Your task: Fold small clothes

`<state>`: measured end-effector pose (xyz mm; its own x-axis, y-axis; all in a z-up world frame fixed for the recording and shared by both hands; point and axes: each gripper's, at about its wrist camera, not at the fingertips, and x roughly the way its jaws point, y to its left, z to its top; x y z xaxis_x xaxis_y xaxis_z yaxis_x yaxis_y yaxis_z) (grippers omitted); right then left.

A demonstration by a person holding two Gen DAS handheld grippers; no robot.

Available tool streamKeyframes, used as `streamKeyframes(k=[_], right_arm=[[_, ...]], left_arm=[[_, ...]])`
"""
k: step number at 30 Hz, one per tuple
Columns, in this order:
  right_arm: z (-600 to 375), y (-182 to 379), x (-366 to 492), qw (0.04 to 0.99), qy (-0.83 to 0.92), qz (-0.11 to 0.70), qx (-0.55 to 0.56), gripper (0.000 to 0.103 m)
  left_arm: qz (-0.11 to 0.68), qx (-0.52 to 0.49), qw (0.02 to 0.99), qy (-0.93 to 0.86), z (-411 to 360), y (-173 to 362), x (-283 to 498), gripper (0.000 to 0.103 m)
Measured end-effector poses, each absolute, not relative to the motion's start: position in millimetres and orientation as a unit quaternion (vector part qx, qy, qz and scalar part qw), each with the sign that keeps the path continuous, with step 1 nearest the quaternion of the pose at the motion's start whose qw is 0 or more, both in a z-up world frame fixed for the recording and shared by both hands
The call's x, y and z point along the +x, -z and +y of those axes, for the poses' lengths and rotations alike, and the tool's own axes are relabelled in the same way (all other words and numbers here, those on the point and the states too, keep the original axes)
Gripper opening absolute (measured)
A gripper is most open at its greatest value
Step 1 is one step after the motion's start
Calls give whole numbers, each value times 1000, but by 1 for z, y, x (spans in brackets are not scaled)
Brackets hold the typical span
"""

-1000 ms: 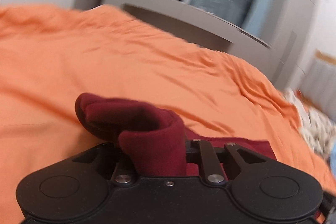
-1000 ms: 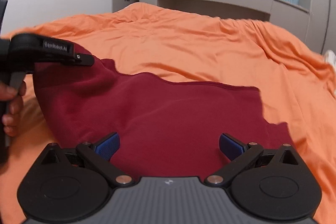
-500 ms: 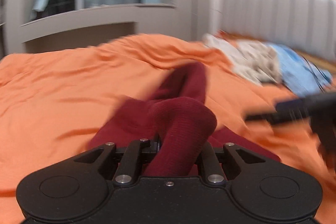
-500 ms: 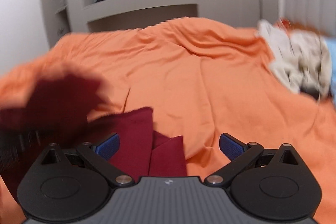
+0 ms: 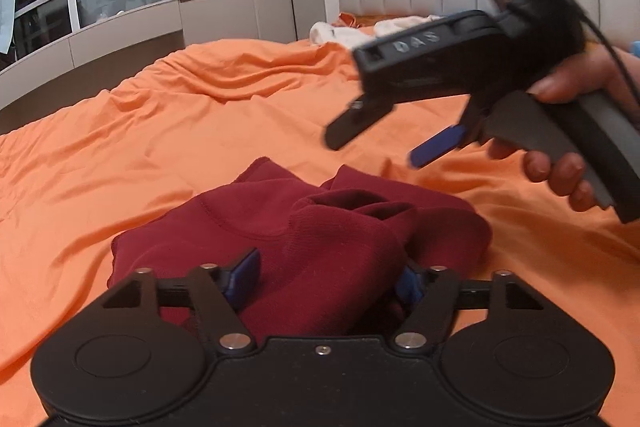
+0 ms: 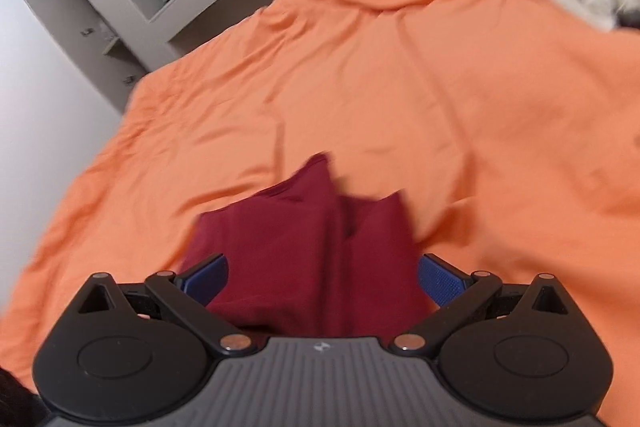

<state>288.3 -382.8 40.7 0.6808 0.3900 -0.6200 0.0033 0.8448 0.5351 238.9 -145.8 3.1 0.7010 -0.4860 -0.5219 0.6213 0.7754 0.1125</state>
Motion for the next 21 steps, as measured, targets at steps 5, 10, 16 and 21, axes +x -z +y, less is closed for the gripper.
streamKeyframes(k=[5, 10, 16, 21], right_arm=[[-376, -56, 287, 894, -132, 342, 258, 103], [-369, -47, 288, 895, -145, 329, 266, 103], [-358, -27, 303, 889, -137, 358, 252, 83], [-357, -19, 307, 886, -130, 369, 249, 59]], left_arm=[[215, 149, 917, 303, -140, -10, 227, 89], [208, 149, 923, 288, -138, -14, 222, 89], [205, 154, 925, 280, -138, -13, 221, 88], [201, 159, 925, 281, -139, -13, 218, 82]])
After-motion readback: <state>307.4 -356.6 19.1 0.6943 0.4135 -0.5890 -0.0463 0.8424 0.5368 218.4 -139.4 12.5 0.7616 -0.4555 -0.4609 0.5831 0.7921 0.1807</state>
